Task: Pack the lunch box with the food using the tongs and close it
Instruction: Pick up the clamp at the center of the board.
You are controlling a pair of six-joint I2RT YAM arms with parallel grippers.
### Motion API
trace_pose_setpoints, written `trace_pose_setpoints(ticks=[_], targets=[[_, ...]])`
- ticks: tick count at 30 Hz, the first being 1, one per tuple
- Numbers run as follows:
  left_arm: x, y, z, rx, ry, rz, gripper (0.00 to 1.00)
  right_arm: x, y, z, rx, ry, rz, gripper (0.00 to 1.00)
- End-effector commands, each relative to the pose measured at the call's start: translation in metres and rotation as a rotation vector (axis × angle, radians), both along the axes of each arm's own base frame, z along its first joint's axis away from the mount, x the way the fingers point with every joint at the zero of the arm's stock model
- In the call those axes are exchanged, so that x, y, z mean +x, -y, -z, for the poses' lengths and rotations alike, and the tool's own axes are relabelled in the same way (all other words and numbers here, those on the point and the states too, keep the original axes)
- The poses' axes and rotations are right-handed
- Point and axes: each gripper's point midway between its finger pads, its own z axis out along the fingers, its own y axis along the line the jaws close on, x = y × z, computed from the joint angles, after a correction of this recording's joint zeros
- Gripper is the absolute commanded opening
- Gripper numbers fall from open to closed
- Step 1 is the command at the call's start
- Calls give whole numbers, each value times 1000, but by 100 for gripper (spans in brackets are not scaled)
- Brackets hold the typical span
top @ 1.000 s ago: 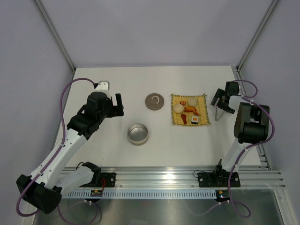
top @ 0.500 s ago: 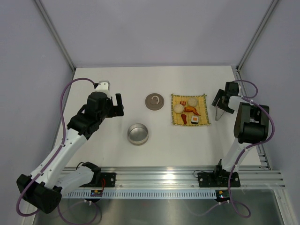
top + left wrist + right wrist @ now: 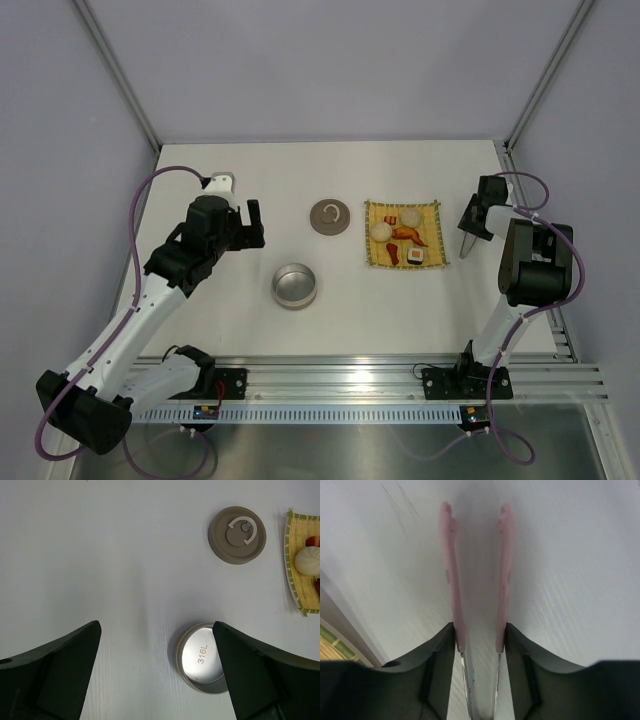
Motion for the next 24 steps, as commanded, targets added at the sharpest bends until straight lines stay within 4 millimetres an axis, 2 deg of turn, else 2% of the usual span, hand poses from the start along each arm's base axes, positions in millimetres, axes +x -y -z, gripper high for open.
trace_pose_setpoints(ticks=[1,2,3,5,6,7,8,10,11,13,14,15,16,17,18,19,24], targets=[[5,3,-15,-20,43,0,99,-19,-15,14,53,-87,-16,46],[5,3,-14,-20,42,1,99,-21,-16,13,57,-92,-17,42],[5,4,-15,-22,44,2,99,-20,-18,8,68,-84,-14,29],[5,4,-14,-26,43,4,99,-21,-24,-1,98,-95,-15,17],[5,5,-14,-27,41,4,99,-20,-26,-11,111,-77,-5,7],[5,5,-14,-28,41,5,99,-24,-29,-19,128,-88,-1,2],[5,6,-14,-29,42,8,99,-26,-30,-26,139,-88,7,0],[5,6,-15,-31,44,8,99,-26,-41,-55,196,-44,3,0],[5,5,-15,-32,44,6,99,-35,-48,-62,231,-67,12,0],[4,5,-17,-33,49,7,99,-42,-61,-91,290,-25,-22,0],[4,5,-17,-34,48,6,99,-54,-67,-96,311,-51,-22,0],[4,5,-17,-35,51,8,99,-59,-77,-114,351,-22,-59,0],[4,6,-18,-37,54,9,99,-65,-82,-121,368,-26,-74,0],[4,5,-18,-37,55,9,99,-79,-88,-124,390,-64,-86,0],[4,5,-18,-37,55,9,99,-86,-98,-136,419,-53,-121,0],[4,5,-18,-38,56,9,99,-99,-109,-138,432,-91,-146,0],[5,8,-19,-46,62,17,99,-142,-134,-153,426,-146,-204,2]])
